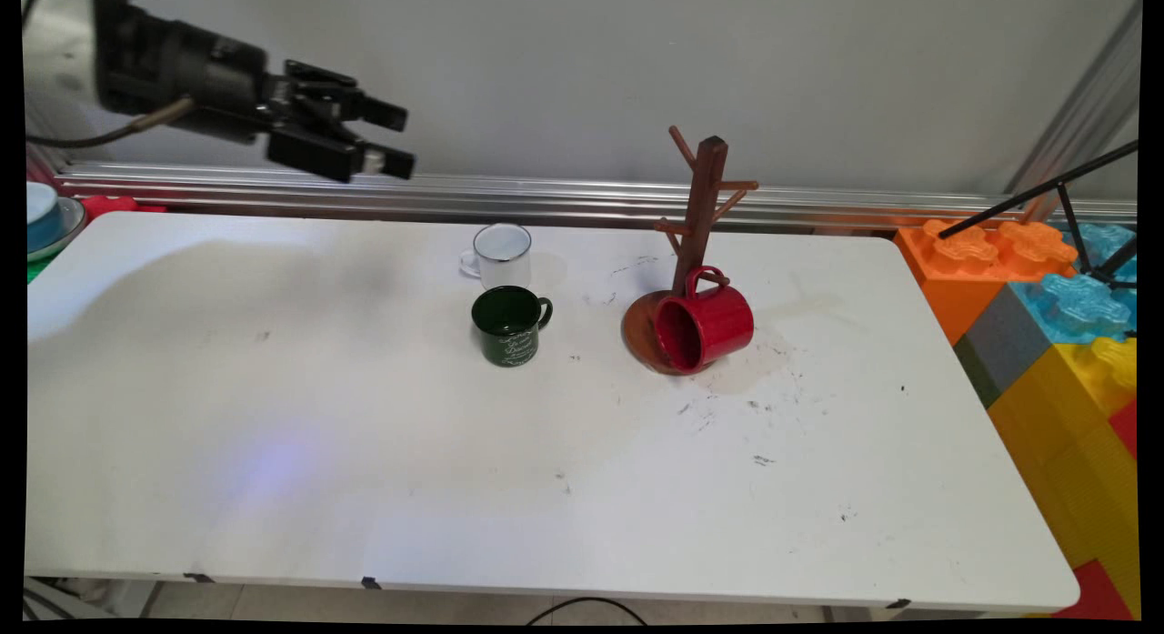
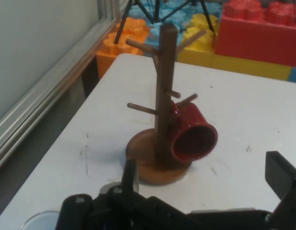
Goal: Pick up the red mug from the rack
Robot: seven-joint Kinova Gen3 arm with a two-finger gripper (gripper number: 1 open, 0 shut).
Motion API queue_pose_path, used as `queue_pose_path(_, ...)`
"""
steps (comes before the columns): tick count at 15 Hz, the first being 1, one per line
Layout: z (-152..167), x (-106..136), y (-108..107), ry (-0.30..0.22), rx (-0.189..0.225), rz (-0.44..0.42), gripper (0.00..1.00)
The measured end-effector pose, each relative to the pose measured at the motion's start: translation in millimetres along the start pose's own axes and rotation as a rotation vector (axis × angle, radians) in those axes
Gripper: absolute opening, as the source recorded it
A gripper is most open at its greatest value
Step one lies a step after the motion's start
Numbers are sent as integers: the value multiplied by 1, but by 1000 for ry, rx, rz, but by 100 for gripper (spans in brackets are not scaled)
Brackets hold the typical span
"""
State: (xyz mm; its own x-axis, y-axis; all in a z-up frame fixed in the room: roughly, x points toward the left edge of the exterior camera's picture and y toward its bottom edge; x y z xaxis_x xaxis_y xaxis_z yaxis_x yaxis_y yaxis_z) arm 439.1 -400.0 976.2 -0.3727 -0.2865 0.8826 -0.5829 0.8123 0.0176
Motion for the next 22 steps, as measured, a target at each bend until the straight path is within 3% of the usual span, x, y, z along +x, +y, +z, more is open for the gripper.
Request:
queue_pose_path(11, 142, 18, 45, -19, 75, -106, 100)
queue_pose_path(22, 235, -12, 92, -88, 115, -226, 100)
